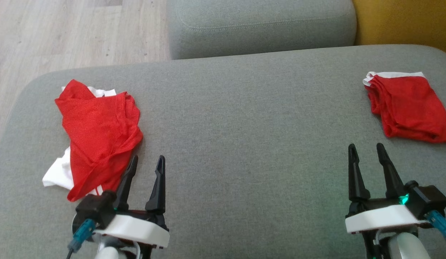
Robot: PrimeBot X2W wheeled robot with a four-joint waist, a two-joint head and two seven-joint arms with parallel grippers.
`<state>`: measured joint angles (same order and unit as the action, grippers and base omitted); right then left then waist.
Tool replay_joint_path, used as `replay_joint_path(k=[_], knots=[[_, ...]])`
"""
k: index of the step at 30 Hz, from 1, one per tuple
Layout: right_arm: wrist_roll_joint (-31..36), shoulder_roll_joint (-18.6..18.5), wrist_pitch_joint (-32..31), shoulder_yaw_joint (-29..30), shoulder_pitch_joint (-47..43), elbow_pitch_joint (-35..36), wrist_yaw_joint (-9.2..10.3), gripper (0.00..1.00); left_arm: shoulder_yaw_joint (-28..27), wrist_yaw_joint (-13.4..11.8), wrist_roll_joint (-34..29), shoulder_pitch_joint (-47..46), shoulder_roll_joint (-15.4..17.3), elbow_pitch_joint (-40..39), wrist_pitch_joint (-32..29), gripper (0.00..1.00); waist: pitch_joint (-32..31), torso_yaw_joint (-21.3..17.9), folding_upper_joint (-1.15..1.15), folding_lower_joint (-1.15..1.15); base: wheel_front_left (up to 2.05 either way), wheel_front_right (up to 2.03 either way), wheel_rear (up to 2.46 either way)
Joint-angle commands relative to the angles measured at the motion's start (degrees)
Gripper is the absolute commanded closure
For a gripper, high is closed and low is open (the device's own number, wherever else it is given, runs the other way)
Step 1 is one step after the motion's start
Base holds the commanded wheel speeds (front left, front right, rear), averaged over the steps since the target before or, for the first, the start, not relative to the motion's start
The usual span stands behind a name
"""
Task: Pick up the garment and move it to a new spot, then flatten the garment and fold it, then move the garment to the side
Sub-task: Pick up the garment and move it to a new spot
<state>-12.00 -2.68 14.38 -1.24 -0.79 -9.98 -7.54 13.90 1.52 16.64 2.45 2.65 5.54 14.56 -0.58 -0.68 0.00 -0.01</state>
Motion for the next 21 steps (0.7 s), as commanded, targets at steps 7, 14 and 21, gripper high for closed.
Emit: replay_joint_path(k=[7,14,21], knots=[[0.3,-0.2,0.6,-1.2,1.4,1.7,0.05,0.0,-1.8,-0.8,-0.2,-1.4,0.2,-2.8,0.4,0.0,-0.2,-0.1,0.0,0.01,0.0,0.0,0.0],[0.1,-0.2,0.6,-1.1,1.5,1.1,0.05,0.0,-2.0,-0.8,0.1,-1.5,0.2,-2.9,0.4,0.0,-0.3,-0.5,0.0,0.01,0.0,0.0,0.0],[0.2,-0.2,0.6,-1.5,1.4,0.4,0.05,0.0,-2.1,-0.7,0.1,-1.9,0.2,-2.6,0.4,0.0,-0.4,0.7,0.0,0.01,0.0,0.0,0.0]])
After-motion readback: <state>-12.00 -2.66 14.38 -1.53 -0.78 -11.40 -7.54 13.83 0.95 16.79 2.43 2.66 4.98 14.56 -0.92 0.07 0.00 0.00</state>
